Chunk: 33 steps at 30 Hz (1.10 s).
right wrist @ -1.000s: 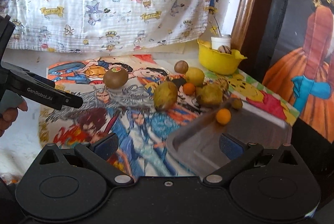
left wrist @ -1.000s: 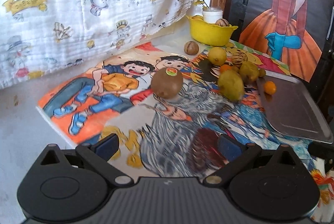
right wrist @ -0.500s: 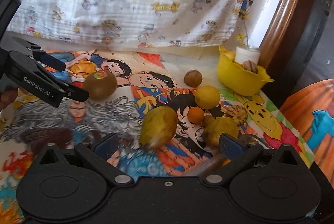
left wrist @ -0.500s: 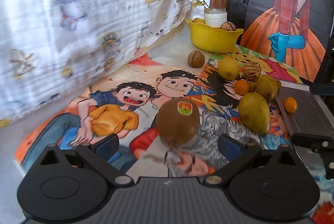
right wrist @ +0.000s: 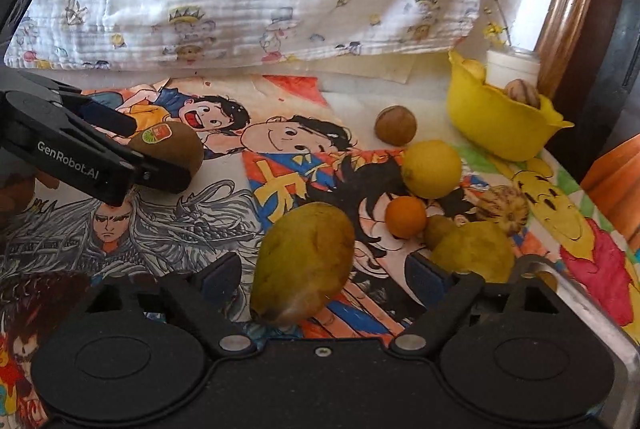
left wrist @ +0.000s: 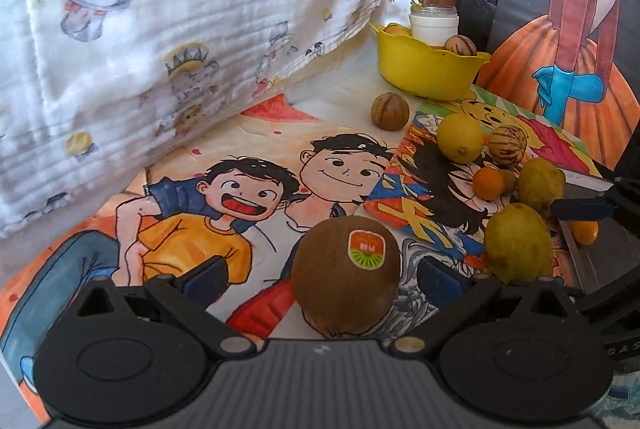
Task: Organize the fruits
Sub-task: 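Grasp the brown kiwi with the left gripper while the right grasps the yellow-green pear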
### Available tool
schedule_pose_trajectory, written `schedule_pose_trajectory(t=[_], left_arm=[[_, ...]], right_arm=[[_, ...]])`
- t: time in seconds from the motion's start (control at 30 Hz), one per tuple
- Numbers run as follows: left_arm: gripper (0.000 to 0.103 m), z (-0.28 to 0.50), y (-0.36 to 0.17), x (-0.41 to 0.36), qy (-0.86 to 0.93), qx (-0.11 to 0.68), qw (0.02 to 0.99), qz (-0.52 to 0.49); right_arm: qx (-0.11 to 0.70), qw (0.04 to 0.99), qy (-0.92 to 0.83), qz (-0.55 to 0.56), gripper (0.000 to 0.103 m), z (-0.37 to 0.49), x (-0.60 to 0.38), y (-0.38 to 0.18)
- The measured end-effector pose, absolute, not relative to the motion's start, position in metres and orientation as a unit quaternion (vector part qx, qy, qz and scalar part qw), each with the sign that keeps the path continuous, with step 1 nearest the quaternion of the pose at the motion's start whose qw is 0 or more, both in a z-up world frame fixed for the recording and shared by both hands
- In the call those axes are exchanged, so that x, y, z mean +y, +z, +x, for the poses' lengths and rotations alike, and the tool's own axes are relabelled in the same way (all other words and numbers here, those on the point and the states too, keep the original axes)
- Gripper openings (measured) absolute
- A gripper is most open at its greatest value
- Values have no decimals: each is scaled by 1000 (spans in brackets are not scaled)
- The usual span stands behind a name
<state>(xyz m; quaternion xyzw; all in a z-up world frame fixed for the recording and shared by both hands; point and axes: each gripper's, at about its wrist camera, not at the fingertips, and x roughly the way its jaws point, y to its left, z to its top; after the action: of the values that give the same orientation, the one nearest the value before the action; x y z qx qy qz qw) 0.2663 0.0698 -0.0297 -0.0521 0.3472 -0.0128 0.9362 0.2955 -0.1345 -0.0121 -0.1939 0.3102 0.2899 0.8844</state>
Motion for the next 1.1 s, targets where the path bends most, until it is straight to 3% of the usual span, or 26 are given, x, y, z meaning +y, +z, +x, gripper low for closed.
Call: schedule_pose_trajectory(t=[0.2,0.43,0.57,0.67,1.1], left_arm=[[91,273,-33,69,-26,353,934,-49],[78,276,-36,72,-34,351,934,-55],[72,277,-36,70,-41,349,935,-54],[61,276,-35,68,-52,347,935,-54],[60,265,-31,59,-52,358,931,-51]], right_arm=[[314,883,298,-181,68,303,-133,-18],[320,878,314,-167,58,306,-131,-20],[316,878,314,-172,57,306,-128,-20],[316,879,313,-170,56,307,-128,-20],[310,883,317,-154,55,284,-143,-13]])
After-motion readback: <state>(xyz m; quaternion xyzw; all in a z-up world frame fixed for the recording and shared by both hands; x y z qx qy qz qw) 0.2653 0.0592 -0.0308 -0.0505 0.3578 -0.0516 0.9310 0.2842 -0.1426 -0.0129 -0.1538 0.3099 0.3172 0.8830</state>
